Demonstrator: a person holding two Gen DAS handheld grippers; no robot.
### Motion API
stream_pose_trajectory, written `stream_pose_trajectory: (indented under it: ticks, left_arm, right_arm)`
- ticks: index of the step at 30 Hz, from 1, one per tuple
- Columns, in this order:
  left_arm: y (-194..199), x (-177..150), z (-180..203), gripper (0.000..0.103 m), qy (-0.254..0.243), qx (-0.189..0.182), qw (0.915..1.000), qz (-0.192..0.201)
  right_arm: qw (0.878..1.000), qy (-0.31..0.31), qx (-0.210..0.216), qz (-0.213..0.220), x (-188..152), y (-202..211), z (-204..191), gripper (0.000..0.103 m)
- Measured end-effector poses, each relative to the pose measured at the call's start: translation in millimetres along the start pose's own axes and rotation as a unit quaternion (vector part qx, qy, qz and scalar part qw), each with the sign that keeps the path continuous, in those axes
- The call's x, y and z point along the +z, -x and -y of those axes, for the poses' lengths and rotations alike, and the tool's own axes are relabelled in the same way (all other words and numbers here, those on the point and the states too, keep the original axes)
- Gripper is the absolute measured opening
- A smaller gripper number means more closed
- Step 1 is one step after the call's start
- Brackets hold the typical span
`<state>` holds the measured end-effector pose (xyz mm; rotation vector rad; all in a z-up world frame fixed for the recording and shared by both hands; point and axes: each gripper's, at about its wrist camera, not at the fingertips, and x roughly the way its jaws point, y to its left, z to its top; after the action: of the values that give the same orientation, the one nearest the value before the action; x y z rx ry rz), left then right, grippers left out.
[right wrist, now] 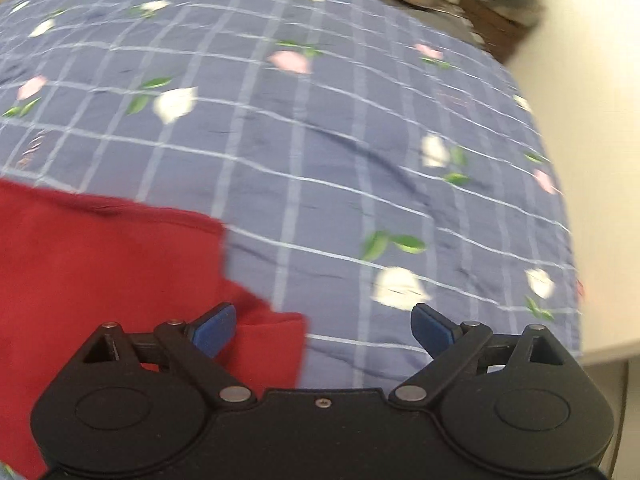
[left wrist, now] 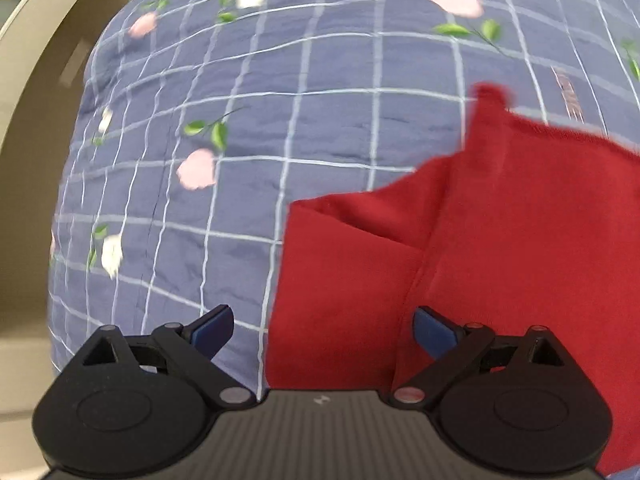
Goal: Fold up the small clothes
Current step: 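Raise both grippers away from the folded red shirt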
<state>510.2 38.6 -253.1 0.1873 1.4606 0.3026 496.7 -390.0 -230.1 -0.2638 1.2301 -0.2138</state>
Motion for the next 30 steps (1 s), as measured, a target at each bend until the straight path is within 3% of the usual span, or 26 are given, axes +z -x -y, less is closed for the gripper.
stream_pose_trajectory:
  ticks: [3, 14, 24, 30]
  left_arm:
    - [6.3, -2.3, -9.6, 0.098, 0.017, 0.023, 0.9996, 0.009]
    - [64.4, -35.4, -23.5, 0.100, 0.049, -0.034, 0.9964, 0.060]
    - [142.2, -102.9, -35.7, 0.102, 0.081, -0.090, 0.9875, 0.101]
    - [181.4, -153.2, -53.9, 0.102, 0.091, -0.122, 0.9801, 0.127]
  right_arm:
    - [1.000, -0.025, 0.003, -0.005, -10.8, 4.4, 14.3, 0.096]
    - [0.995, -0.058, 0.077, 0.038, -50.6, 80.7, -11.2, 0.101]
    - [0.980, -0.066, 0.147, 0.114, -45.1, 192.5, -55.9, 0.102]
    - [0.973, -0.036, 0.169, 0.153, -66.1, 260.8, -84.3, 0.102]
